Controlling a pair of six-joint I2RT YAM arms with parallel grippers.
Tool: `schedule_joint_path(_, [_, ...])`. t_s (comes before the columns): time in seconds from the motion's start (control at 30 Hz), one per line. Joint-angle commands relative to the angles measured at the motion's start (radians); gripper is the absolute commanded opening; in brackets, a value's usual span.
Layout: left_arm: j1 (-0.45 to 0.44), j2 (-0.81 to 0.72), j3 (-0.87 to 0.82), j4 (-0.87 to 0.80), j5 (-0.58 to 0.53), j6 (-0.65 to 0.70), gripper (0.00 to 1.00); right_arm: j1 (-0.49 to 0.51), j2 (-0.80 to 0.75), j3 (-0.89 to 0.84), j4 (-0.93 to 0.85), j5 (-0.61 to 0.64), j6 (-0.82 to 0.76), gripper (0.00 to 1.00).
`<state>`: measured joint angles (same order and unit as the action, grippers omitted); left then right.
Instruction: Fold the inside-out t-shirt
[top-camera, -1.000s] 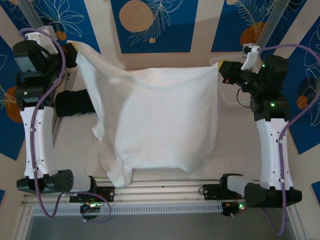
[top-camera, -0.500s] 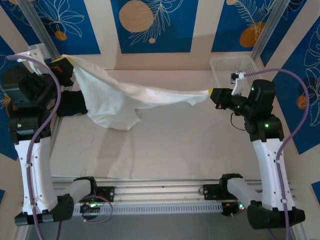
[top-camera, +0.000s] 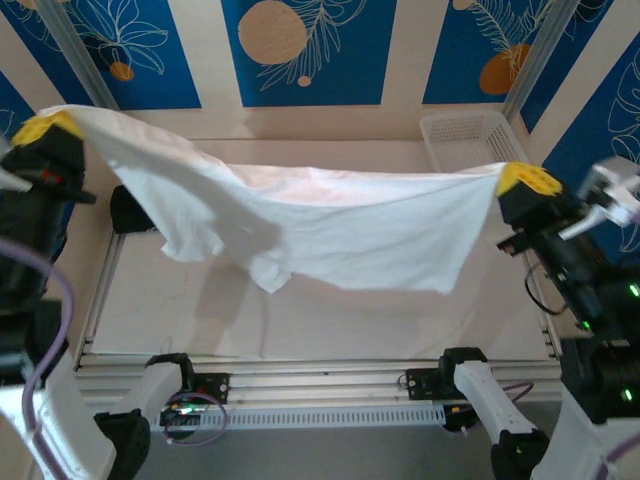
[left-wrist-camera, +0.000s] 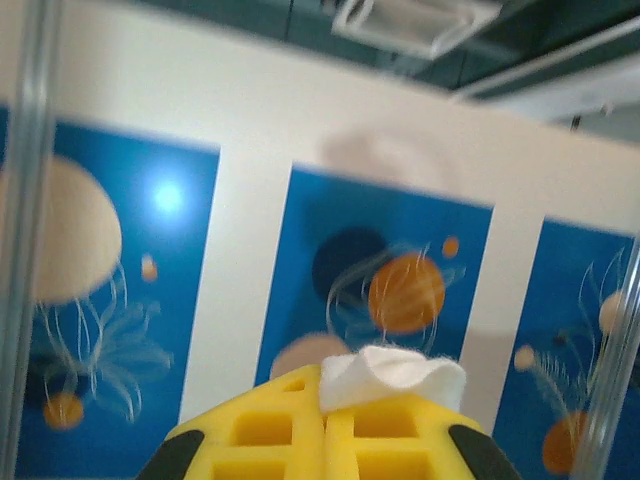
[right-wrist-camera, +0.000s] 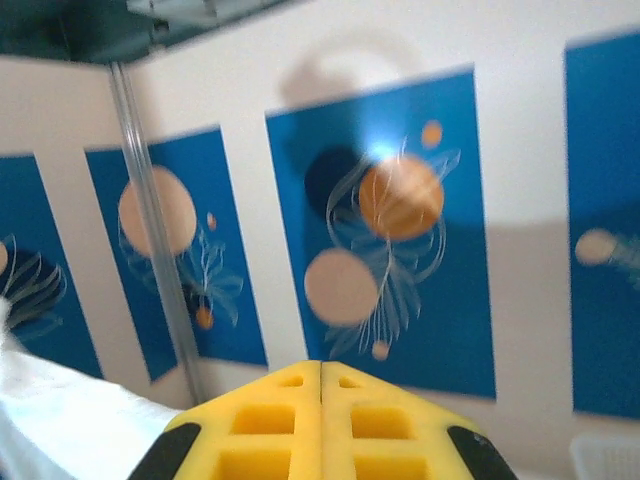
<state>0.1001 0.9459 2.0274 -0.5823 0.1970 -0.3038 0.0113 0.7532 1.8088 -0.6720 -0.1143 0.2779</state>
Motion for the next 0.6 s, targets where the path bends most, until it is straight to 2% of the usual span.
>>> schedule_joint_path(0.0, [0.009,0.042,0.095,0.036,-0.041,0.043,0.00,0.010,0.015,0.052,-0.025,0.138,-0.079,0.00])
schedule_joint_path(0.13, [0.008,0.173,0.181,0.061,0.013,0.025,0.00,0.031,0.052,0.072,0.015,0.199,-0.139,0.00])
schedule_joint_path(0.3, [0.008,0.360,0.189,0.097,0.029,0.039,0.00,0.032,0.158,0.032,0.091,0.204,-0.183,0.00])
schedule_joint_path(0.57, [-0.029,0.650,-0.072,0.404,0.031,0.041,0.00,0.036,0.449,-0.208,0.409,0.152,-0.177,0.00])
